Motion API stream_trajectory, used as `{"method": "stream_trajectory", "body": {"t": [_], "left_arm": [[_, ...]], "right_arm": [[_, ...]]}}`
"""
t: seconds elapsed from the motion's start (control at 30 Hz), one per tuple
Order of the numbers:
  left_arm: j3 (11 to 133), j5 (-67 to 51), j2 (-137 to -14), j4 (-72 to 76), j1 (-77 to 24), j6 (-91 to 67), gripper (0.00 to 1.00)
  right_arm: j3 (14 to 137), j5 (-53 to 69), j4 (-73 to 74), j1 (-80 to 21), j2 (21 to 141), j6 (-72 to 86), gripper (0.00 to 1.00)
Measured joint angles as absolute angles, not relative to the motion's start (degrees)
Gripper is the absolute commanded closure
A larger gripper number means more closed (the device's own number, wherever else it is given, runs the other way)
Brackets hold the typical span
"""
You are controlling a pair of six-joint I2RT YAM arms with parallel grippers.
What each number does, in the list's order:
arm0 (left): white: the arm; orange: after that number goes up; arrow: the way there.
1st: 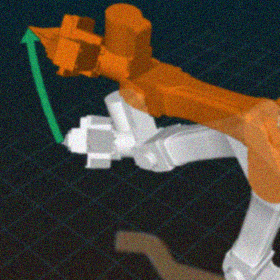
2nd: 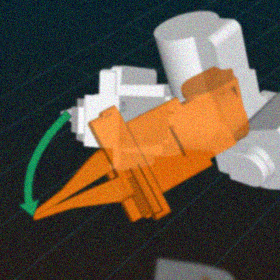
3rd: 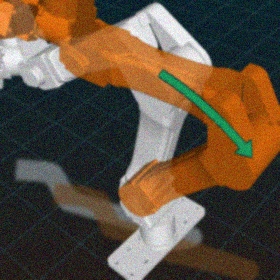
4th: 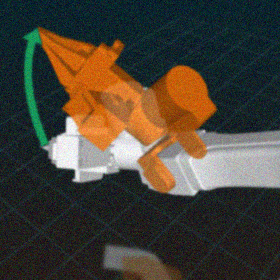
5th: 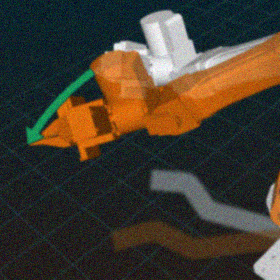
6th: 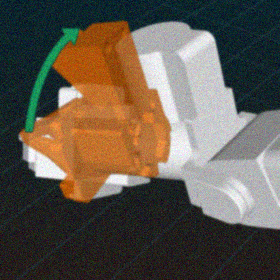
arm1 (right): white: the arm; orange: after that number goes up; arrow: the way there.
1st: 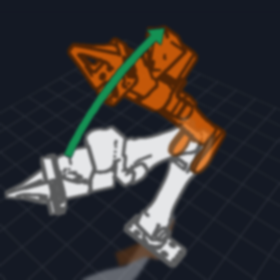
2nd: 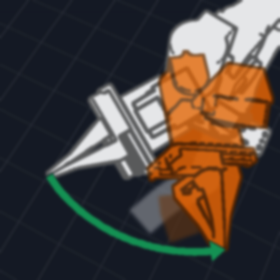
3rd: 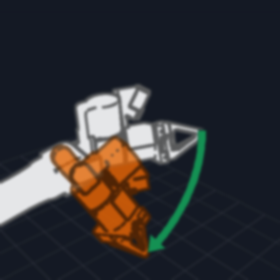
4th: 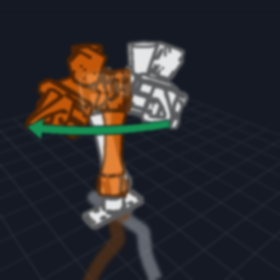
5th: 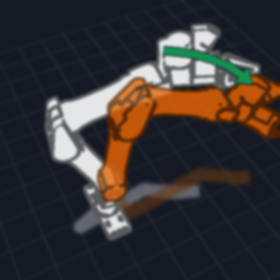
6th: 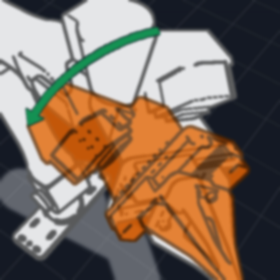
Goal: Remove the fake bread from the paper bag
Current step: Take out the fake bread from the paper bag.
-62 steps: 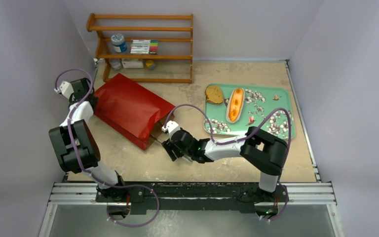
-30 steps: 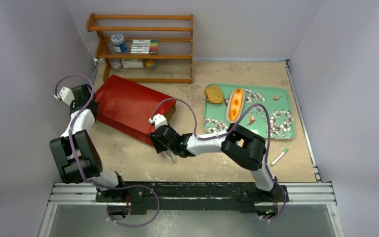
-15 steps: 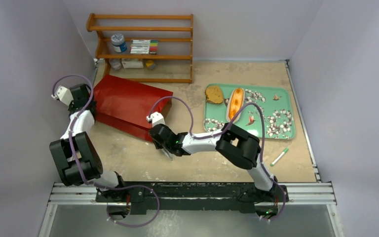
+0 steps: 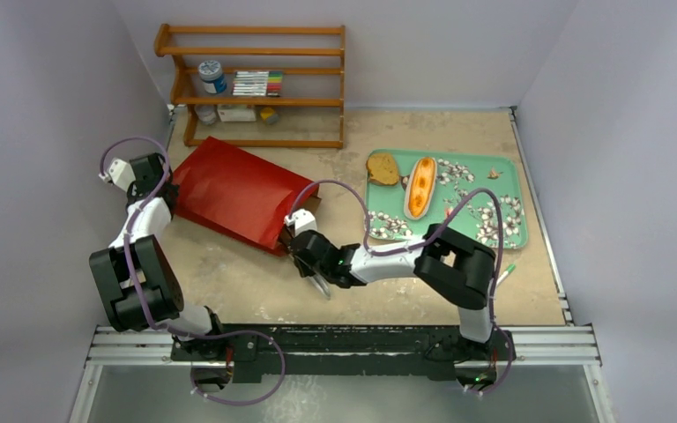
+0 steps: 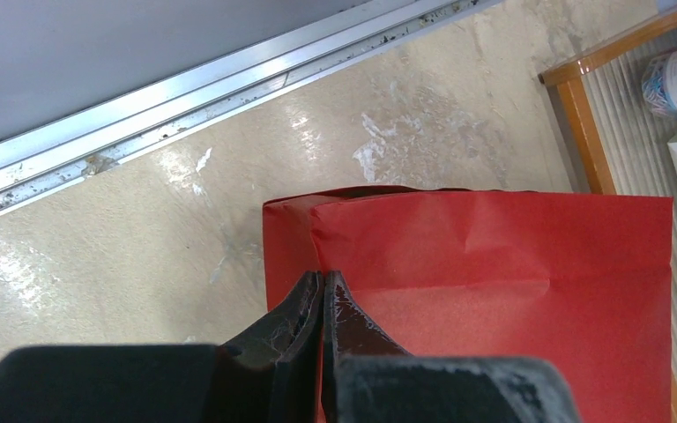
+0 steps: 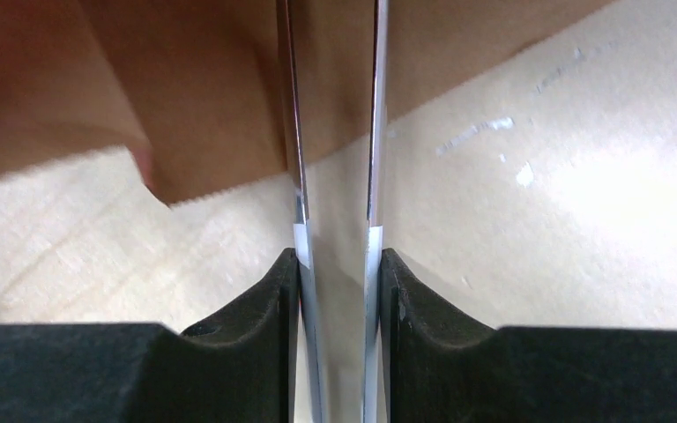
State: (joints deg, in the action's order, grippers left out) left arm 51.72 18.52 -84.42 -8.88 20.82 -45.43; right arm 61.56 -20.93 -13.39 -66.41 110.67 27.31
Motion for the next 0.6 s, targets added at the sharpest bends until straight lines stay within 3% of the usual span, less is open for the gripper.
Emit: {"method": "stream_trajectory", "body": {"t": [0.6], "left_arm": [[51.5, 20.0, -84.4, -8.9, 20.8, -51.2, 1.00]], "right_arm": [[55.8, -20.3, 6.3, -66.8, 93.3, 30.6, 1.00]]}}
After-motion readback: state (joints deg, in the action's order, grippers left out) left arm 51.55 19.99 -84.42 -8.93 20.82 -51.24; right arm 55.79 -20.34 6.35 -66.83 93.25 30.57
